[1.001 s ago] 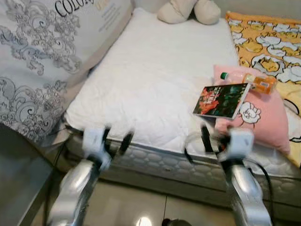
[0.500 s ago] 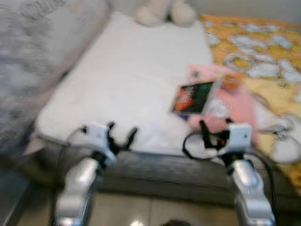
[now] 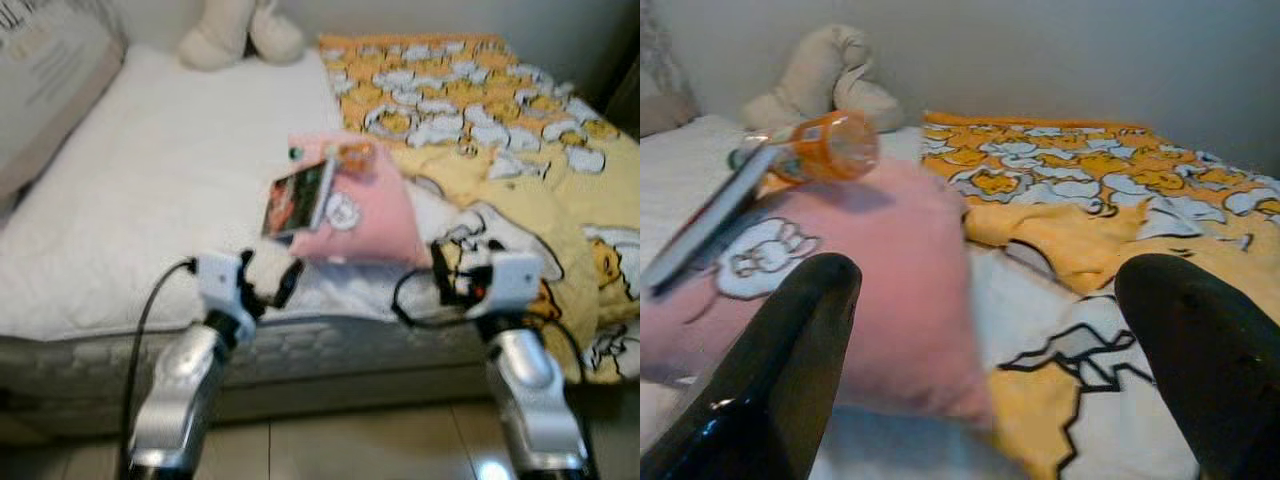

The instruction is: Clean up the room

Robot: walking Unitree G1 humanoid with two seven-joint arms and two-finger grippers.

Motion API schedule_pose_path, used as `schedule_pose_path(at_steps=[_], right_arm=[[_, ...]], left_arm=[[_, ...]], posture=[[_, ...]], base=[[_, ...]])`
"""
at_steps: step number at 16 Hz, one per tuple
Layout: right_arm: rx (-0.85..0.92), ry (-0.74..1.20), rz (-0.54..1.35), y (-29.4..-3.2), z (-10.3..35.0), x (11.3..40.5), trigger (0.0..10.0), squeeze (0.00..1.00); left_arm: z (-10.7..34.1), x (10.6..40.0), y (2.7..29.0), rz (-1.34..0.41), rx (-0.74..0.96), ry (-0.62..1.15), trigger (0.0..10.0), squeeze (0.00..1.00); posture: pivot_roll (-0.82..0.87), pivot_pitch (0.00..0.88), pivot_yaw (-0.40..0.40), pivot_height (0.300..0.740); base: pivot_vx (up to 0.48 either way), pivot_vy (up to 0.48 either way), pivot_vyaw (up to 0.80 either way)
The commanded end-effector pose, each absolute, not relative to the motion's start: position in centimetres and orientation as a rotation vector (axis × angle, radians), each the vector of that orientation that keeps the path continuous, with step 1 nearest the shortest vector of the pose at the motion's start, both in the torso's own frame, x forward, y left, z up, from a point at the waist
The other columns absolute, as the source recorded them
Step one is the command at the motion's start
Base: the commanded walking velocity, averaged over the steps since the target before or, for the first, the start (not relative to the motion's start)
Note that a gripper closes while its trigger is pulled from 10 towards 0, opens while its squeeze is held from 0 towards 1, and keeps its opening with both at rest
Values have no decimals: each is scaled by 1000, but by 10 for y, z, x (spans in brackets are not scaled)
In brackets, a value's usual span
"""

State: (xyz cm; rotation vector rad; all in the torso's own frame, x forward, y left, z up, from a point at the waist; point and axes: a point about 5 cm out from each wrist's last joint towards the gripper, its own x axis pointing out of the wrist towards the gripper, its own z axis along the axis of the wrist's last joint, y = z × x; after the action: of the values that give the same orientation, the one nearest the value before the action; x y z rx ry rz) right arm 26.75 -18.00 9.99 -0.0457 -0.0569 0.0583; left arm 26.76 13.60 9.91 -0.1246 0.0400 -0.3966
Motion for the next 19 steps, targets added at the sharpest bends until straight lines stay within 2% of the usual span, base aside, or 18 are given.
schedule_pose_path(at_steps=[1, 3, 5, 7, 10, 19], right_arm=[[-37, -66, 72, -173, 102, 272, 10000, 0], [-35, -64, 71, -170, 103, 278, 10000, 0], [-45, -56, 79, -167, 102, 281, 10000, 0], [-33, -71, 71, -167, 104, 283, 10000, 0], [-36, -63, 77, -166, 101, 285, 10000, 0], [-17, -35, 70, -166, 96, 287, 10000, 0]], left_arm=[[102, 271, 143, -369, -99, 35, 10000, 0], [106, 276, 141, -358, -90, 22, 10000, 0], [113, 277, 143, -302, -153, -14, 10000, 0], [118, 280, 145, -230, -194, -29, 10000, 0], [120, 281, 133, -274, -160, -28, 10000, 0], [124, 285, 130, -284, -142, -35, 10000, 0]], posture=[[-169, 0, 21, 740], [-165, 0, 28, 740], [-165, 0, 31, 740], [-161, 0, 32, 740], [-161, 0, 32, 740], [-160, 0, 31, 740]], base=[[0, 0, 0], [0, 0, 0], [0, 0, 0], [0, 456, 0], [405, 121, 0], [479, 0, 0]])
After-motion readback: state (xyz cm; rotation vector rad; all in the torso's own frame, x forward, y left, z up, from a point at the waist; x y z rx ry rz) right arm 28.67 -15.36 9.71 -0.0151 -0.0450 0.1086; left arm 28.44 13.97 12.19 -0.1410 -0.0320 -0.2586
